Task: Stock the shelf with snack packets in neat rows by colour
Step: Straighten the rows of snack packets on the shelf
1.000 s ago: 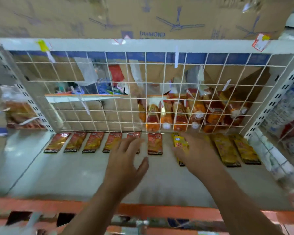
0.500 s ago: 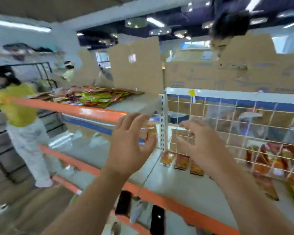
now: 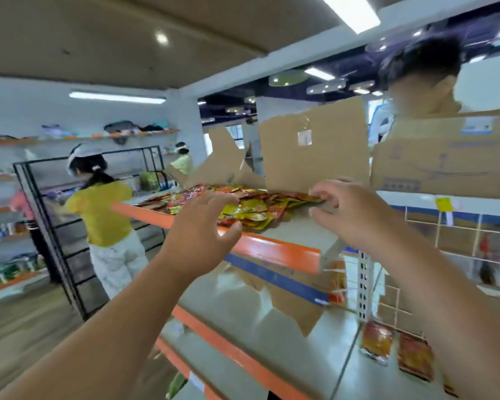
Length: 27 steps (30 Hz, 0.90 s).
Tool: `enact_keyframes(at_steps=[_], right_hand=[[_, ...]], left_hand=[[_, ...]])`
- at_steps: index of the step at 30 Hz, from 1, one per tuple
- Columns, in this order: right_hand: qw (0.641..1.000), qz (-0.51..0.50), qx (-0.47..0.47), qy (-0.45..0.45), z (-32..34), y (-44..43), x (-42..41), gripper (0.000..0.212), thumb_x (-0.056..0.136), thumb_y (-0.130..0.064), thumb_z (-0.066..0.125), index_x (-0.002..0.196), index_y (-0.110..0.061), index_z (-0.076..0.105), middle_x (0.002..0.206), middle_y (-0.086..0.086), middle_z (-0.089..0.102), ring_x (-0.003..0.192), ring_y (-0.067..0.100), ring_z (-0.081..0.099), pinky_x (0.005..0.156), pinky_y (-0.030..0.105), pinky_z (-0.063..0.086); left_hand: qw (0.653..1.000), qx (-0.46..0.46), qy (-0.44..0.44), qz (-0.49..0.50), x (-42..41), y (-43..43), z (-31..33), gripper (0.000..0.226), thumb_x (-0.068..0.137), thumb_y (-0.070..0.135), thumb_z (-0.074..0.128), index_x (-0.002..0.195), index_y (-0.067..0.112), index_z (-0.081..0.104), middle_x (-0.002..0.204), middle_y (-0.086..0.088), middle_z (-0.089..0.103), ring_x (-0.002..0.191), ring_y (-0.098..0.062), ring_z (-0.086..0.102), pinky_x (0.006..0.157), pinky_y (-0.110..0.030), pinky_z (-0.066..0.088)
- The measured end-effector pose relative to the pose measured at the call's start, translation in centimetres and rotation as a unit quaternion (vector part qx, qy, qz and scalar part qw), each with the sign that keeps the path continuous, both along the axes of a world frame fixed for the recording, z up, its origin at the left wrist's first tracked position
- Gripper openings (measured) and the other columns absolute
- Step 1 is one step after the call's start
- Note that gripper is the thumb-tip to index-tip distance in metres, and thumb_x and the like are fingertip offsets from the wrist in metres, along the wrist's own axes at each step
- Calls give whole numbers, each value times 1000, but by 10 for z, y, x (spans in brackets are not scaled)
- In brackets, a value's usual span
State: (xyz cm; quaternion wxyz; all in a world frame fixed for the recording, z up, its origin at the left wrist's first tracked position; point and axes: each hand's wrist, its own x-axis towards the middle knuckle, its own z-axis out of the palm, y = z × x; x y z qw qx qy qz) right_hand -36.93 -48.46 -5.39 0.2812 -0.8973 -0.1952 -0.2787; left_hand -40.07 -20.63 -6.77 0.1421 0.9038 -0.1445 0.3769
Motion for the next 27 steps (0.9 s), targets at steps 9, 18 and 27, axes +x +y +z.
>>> enact_keyframes(at_steps=[9, 18, 27], right_hand=[[979, 54, -195, 41, 2, 32, 112, 32, 83, -25, 67, 114, -35, 66, 109, -6, 56, 100, 17, 58, 83, 35, 49], [944, 136, -299, -24, -3, 65, 164, 19, 82, -18, 65, 100, -24, 70, 103, -6, 62, 99, 15, 60, 81, 32, 46], [984, 133, -116, -20, 20, 56, 162, 8, 90, -20, 68, 85, -25, 65, 77, -8, 60, 71, 10, 55, 67, 31, 46]], left_hand=[[971, 138, 190, 53, 118, 10, 18, 49, 78, 50, 68, 126, 38, 65, 134, 14, 60, 126, -17, 51, 104, -45, 45], [956, 129, 252, -79, 174, 25, 29, 24, 79, 53, 75, 101, 45, 73, 111, 24, 64, 107, -3, 58, 99, -37, 48], [922, -32, 269, -278, 230, 32, 64, 40, 99, 36, 67, 78, 3, 61, 64, -1, 43, 59, -12, 39, 54, -29, 31]])
